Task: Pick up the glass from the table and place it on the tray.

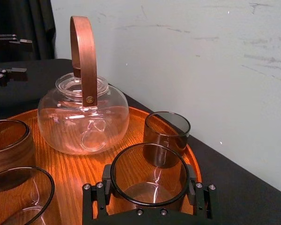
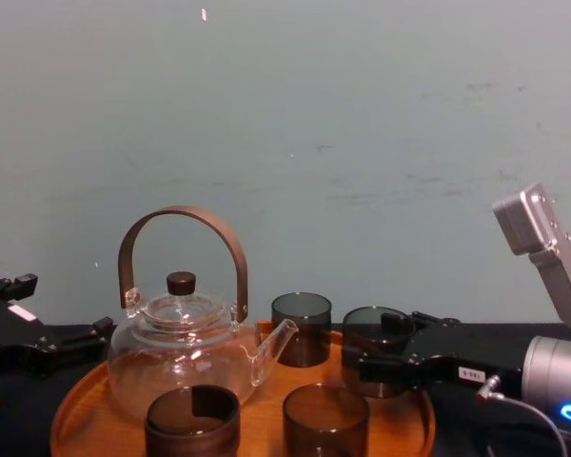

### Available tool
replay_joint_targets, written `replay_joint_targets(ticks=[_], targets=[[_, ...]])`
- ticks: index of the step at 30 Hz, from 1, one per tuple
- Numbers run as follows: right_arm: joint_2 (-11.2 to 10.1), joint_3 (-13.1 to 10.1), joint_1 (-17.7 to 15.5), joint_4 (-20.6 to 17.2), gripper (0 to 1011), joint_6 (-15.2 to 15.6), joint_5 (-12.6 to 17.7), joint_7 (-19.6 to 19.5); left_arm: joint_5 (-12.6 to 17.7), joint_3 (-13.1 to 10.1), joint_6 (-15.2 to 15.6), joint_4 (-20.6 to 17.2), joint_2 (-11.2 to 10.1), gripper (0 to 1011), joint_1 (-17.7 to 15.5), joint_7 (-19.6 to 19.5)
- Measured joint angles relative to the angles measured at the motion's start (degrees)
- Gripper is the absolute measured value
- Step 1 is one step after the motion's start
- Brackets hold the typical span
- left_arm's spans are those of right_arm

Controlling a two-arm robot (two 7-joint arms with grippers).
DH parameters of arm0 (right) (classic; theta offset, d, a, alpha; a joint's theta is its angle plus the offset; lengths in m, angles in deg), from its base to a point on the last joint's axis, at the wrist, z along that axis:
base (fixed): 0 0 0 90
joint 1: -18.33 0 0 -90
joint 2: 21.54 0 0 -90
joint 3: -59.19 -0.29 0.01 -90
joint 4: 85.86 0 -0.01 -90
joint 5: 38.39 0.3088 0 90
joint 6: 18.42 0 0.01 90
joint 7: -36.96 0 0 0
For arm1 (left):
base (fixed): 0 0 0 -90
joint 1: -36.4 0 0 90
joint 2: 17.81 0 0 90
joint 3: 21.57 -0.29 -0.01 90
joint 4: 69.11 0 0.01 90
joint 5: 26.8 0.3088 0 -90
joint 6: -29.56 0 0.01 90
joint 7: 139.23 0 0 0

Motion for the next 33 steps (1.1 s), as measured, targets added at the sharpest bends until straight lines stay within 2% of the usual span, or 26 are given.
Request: replay_joint_targets(ticks=[32, 33], targets=[[-0.18, -0.14, -0.42, -0.82, 905, 0.50, -0.18, -0.21, 0.00, 0.00, 0.00, 0.00, 0.00, 1001, 0.00, 0.00], [-0.18, -0.14, -0.42, -0.82, 929, 0.50, -0.17, -0.21, 0.00, 0.00, 0.00, 0.00, 0.00, 1001, 0.00, 0.00]])
